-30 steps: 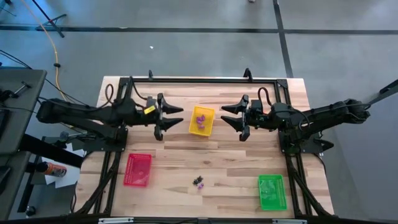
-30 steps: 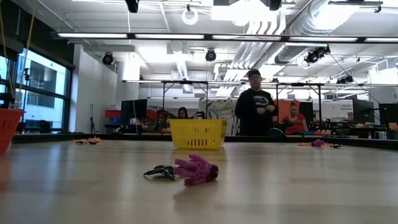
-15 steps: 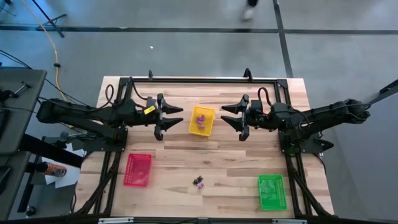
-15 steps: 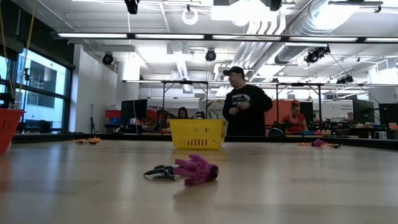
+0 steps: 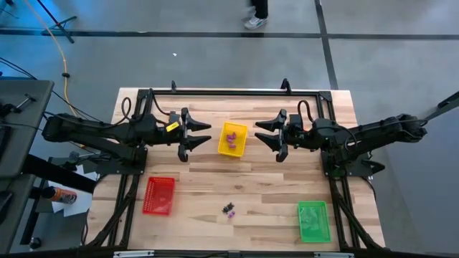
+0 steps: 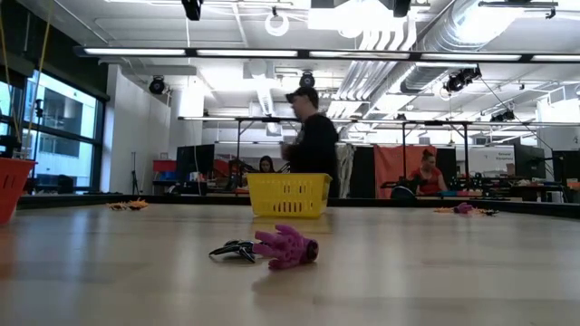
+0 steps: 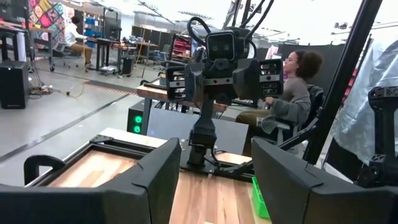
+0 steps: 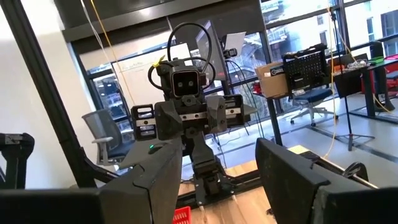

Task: Sort Halloween decoration
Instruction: Put the top skeleton toy into the yellow bin

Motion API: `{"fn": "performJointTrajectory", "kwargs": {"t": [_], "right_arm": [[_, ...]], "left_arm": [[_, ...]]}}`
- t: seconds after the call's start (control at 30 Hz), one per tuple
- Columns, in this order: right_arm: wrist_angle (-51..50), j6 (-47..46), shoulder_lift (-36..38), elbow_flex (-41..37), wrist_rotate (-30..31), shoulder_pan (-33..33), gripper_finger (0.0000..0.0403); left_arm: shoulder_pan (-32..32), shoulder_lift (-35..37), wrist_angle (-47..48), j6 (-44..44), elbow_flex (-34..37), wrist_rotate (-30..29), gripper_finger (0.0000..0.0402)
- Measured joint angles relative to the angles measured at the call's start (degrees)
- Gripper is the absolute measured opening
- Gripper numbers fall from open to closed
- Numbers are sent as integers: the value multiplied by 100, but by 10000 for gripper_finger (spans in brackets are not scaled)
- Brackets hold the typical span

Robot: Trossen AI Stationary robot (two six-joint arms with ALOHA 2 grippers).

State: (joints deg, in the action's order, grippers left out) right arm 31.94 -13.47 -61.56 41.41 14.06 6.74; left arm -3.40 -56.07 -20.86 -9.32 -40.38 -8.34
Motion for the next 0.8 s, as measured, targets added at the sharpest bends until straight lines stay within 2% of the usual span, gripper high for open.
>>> {"fn": "performJointTrajectory", "kwargs": {"t": [0.5, 0.8], "right_arm": [[-40, -626, 0, 0, 208, 4, 200], [-1766, -1867, 0, 0, 709, 4, 200]], "left_arm": [[0, 0, 4, 3, 0, 0, 188], [0, 0, 7, -2, -2, 0, 188]]}}
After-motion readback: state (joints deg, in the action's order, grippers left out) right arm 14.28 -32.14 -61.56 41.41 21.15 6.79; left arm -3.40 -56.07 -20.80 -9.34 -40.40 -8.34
